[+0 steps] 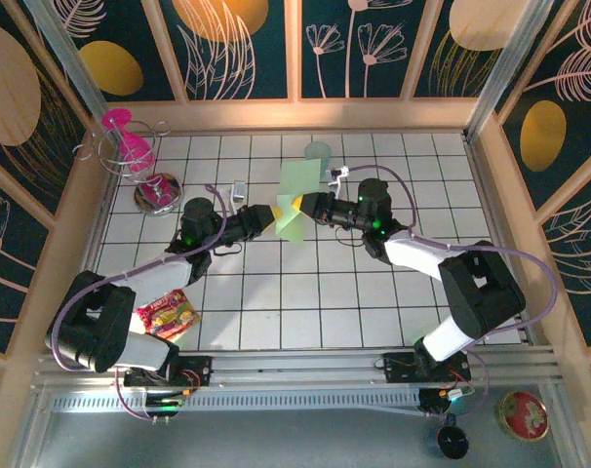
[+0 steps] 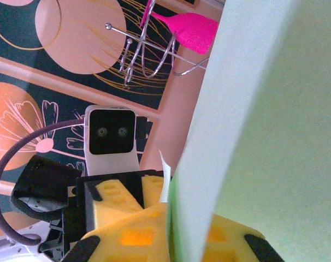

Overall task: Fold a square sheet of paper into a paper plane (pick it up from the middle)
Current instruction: Turn over the paper at the center of the table.

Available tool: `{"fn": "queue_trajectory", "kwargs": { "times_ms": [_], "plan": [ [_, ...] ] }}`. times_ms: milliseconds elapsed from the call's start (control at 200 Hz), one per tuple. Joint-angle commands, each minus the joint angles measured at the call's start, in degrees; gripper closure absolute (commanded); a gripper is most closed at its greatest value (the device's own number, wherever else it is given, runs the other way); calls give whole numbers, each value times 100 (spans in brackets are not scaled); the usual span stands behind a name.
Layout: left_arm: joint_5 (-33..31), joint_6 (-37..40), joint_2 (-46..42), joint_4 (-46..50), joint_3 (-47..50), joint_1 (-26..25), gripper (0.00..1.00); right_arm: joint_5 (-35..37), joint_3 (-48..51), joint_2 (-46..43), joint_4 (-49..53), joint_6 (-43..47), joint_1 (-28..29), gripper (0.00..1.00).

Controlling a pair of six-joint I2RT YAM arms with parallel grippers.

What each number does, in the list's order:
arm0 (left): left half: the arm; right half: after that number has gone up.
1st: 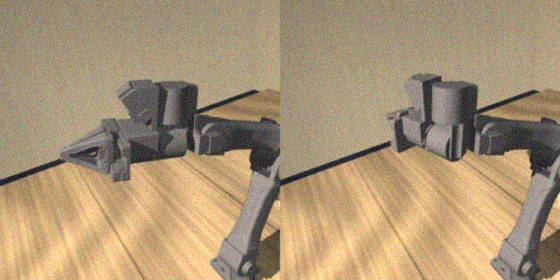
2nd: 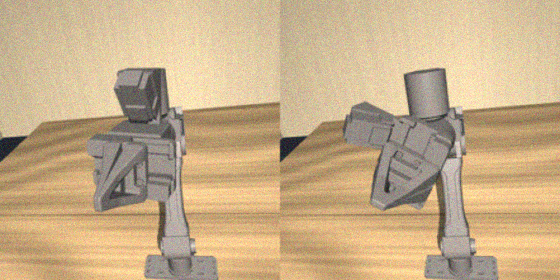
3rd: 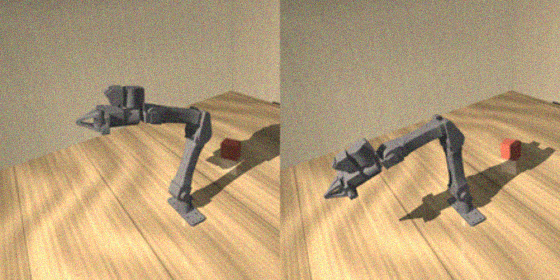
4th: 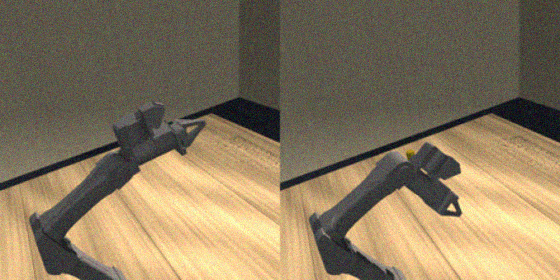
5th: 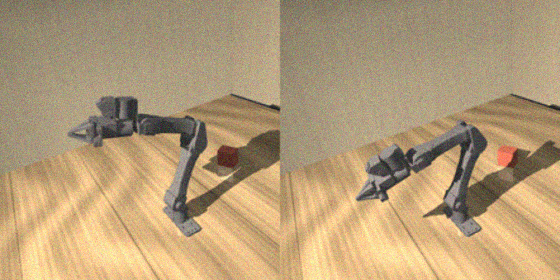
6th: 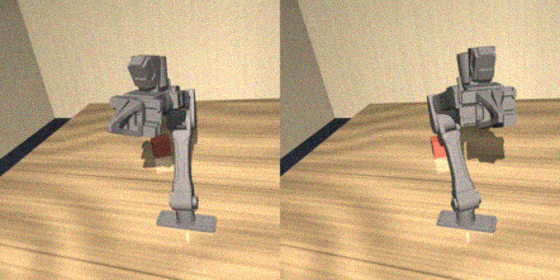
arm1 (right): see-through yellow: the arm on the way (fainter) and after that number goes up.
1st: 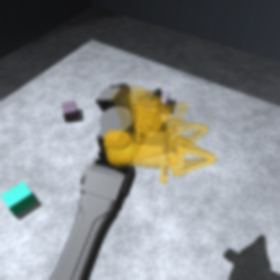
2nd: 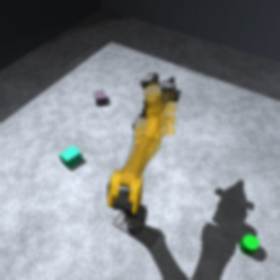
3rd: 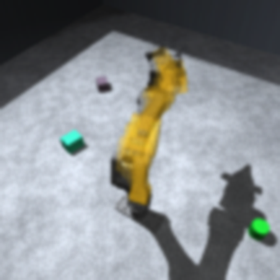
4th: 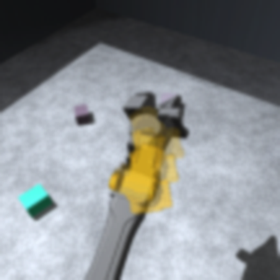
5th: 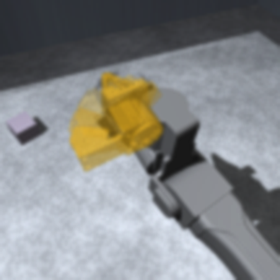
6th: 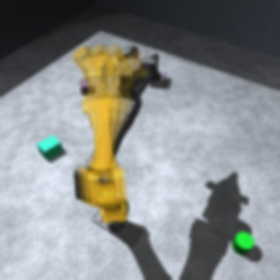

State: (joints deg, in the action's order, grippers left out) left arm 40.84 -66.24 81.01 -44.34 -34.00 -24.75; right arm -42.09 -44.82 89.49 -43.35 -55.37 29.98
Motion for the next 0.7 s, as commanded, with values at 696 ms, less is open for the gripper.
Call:
{"fn": "queue_trajectory", "kwargs": {
  "times_ms": [696],
  "plan": [
    [533, -628, 420, -1124, -2, 12, 70, -134, -5, -181, 124, 311, 35, 91]
  ]
}}
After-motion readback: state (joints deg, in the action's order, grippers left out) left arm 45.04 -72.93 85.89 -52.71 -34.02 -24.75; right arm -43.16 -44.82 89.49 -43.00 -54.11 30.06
